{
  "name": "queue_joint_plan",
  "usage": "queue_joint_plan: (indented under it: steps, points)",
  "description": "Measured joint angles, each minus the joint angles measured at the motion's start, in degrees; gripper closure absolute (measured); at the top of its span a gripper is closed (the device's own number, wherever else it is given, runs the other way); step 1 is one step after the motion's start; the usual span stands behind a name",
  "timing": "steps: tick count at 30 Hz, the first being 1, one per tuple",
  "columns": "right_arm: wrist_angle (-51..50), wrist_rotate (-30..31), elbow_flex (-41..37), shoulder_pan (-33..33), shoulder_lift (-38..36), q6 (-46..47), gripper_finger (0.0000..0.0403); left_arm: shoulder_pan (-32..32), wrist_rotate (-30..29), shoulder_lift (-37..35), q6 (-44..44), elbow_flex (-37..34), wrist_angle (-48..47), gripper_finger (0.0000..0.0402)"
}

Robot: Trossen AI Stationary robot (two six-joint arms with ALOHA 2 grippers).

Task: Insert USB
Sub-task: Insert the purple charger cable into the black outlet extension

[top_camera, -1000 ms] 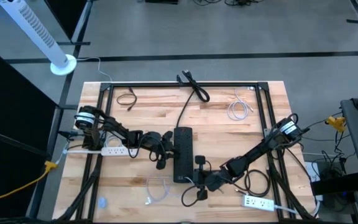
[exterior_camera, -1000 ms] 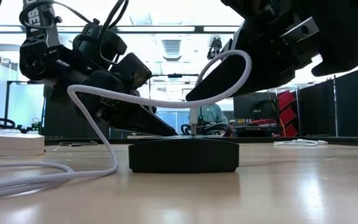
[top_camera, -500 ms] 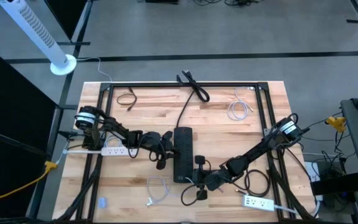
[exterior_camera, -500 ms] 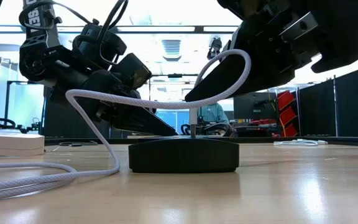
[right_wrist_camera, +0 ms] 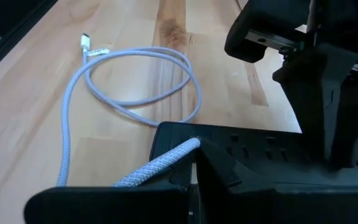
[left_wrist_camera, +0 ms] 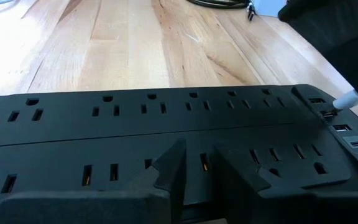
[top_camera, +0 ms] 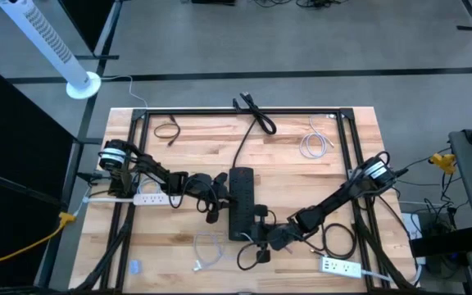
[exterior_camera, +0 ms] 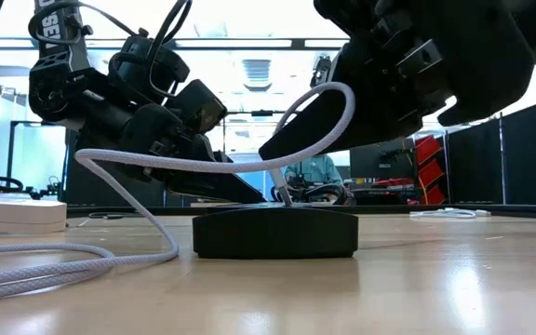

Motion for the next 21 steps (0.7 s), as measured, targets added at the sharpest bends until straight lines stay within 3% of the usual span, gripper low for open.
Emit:
queue_joint_plan:
  steps: [21]
  points:
    - [-2.0, 1.1, 0.2, 0.3, -0.7, -0.2, 0.0403, 0.0, 0.0, 0.0, -0.4, 0.0, 0.0, 0.0333]
